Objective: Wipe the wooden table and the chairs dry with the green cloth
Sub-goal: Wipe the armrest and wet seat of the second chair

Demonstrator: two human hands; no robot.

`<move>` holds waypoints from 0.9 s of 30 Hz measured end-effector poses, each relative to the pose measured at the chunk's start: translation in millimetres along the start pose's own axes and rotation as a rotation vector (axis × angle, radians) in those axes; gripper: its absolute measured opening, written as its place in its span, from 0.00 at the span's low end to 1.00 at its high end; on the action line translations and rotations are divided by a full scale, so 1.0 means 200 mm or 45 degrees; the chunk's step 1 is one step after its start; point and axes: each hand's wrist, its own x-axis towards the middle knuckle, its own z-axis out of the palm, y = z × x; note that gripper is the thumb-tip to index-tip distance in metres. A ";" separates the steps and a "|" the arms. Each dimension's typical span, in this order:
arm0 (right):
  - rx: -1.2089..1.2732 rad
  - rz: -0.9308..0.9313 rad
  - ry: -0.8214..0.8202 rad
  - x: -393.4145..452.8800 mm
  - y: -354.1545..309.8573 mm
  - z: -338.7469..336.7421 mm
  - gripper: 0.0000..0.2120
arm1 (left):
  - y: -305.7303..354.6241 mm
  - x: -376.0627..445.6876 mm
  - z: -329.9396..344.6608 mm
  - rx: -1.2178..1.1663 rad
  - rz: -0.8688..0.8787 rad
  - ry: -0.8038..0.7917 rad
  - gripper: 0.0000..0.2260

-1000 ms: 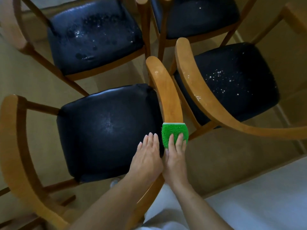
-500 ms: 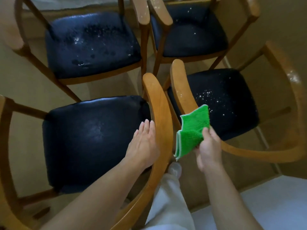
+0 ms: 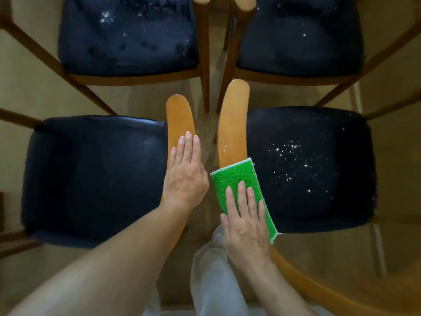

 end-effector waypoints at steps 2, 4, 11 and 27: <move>-0.050 -0.051 0.029 0.08 0.02 0.01 0.27 | -0.01 0.00 0.03 0.039 -0.006 0.036 0.27; -0.077 -0.109 0.035 0.19 0.03 0.00 0.27 | -0.01 0.00 0.03 0.072 -0.014 0.043 0.27; -0.039 -0.091 0.134 0.96 -0.07 -0.19 0.27 | -0.01 0.00 0.05 0.154 -0.048 0.034 0.28; -0.184 -0.253 0.015 0.26 0.06 0.01 0.34 | 0.00 0.01 0.02 0.132 -0.042 0.028 0.29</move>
